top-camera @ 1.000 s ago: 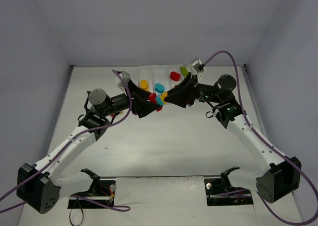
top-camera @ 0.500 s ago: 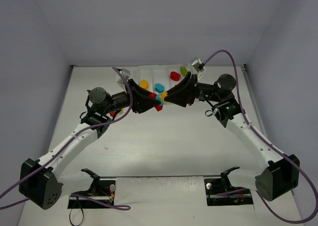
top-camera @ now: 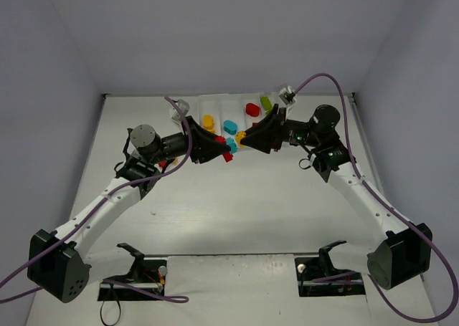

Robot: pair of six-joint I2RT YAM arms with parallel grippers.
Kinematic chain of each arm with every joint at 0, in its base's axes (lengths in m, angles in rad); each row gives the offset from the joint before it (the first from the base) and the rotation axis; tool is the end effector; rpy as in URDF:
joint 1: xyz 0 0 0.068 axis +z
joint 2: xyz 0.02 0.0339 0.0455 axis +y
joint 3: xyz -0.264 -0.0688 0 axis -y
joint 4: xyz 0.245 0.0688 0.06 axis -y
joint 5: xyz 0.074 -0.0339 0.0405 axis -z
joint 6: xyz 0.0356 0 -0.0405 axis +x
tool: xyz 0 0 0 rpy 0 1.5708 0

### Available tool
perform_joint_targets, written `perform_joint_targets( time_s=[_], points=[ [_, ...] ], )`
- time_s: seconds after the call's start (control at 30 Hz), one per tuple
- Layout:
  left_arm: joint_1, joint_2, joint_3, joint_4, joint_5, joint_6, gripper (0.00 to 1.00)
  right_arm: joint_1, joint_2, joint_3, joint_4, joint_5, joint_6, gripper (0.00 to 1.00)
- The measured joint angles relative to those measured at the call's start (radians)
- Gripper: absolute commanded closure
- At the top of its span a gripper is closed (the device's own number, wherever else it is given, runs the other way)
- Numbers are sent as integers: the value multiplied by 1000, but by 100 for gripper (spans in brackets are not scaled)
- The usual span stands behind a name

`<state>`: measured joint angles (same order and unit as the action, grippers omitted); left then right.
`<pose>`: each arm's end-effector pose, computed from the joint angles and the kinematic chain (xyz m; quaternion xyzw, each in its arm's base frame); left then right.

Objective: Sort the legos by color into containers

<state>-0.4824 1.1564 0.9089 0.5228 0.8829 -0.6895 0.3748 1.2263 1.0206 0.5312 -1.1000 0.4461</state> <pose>0.2166 -0.1445 0.3796 0.2825 0.5778 -0.6135 0.4582 0.2381 0.1278 0.3995 -0.4066 0.5120 0.5558 0.5134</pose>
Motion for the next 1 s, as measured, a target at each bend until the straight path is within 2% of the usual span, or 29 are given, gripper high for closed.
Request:
perform_joint_targets(
  time_s=[0.37, 0.43, 0.53, 0.67, 0.7, 0.73, 0.87, 1.0],
  points=[
    [39, -29, -4, -40, -6, 11, 100, -59, 2, 1, -59, 49, -50, 100],
    [63, -43, -4, -93, -25, 35, 100, -59, 17, 12, -80, 75, -66, 100],
    [113, -69, 23, -253, -101, 98, 100, -57, 78, 40, -95, 131, -83, 100],
    [154, -91, 116, -492, -260, 211, 100, -34, 234, 103, -104, 241, -100, 100],
    [156, -100, 133, -532, -294, 238, 100, -12, 328, 145, -111, 307, -112, 100],
    [156, -118, 146, -577, -334, 270, 100, -10, 336, 147, -111, 312, -112, 100],
    [156, -174, 140, -649, -415, 348, 100, 46, 535, 281, -140, 413, -140, 100],
    [157, -203, 94, -663, -435, 398, 100, 87, 756, 473, -147, 492, -178, 100]
  ],
)
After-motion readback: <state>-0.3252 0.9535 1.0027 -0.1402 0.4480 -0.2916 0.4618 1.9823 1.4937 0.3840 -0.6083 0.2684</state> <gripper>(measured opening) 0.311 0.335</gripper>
